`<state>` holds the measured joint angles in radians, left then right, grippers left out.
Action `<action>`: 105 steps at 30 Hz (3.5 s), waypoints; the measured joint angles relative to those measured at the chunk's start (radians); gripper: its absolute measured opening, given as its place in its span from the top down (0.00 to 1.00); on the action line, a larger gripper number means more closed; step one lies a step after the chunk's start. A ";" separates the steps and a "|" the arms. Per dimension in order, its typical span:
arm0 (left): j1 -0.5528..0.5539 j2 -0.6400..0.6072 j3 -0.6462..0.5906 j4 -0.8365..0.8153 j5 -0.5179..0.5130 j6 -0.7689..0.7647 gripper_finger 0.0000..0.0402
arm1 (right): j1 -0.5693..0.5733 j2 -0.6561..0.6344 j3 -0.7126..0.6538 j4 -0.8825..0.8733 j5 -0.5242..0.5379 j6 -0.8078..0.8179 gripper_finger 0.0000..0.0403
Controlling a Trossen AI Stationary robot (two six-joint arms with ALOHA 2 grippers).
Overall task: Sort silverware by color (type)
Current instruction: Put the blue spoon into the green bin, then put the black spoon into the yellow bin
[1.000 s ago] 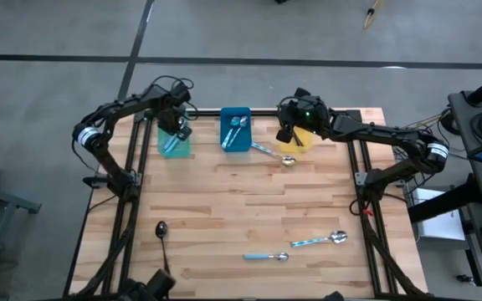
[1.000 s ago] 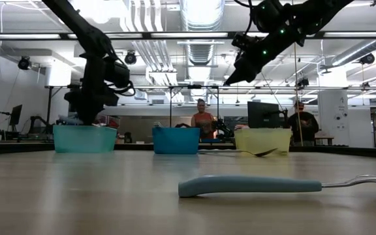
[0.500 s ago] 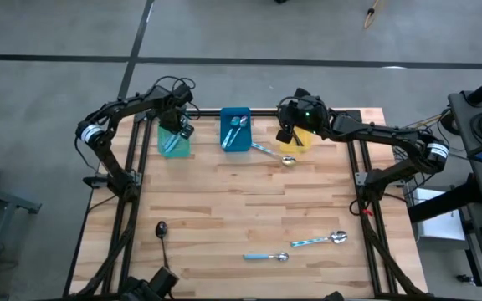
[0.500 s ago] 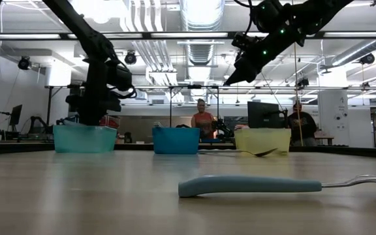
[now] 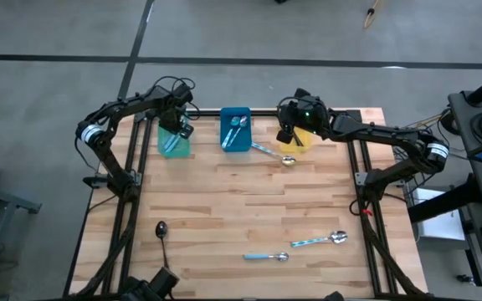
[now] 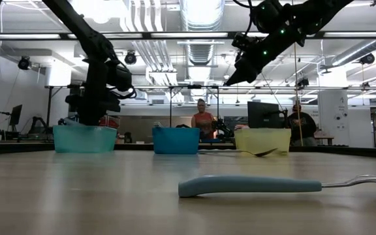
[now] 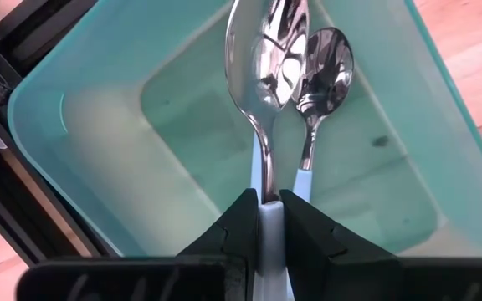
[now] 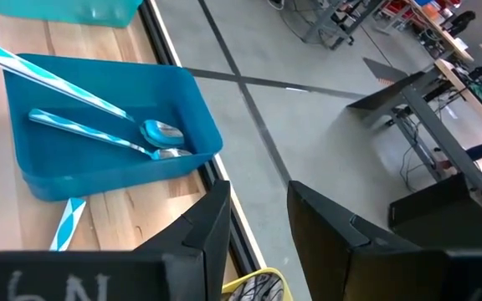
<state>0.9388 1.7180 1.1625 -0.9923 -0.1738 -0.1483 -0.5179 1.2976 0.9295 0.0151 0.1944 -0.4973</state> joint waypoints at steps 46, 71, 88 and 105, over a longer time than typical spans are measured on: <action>-0.834 -0.520 -0.110 -0.124 0.000 -0.686 0.75 | 0.217 -0.017 0.000 -0.085 -0.195 0.375 0.72; -1.691 -0.242 -0.110 -0.068 0.122 -1.838 0.74 | 0.532 -0.021 0.000 -0.219 -0.195 0.566 0.72; -1.770 -0.046 -0.110 -0.042 0.192 -1.942 0.56 | 0.595 -0.042 0.006 -0.219 -0.192 0.574 0.72; -1.782 0.036 -0.117 -0.076 0.191 -1.987 0.60 | 0.594 -0.046 0.006 -0.243 -0.193 0.536 0.72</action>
<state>-0.8436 1.7537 1.0451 -1.0683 0.0174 -2.1349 0.0765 1.2518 0.9354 -0.2277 0.0017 0.0389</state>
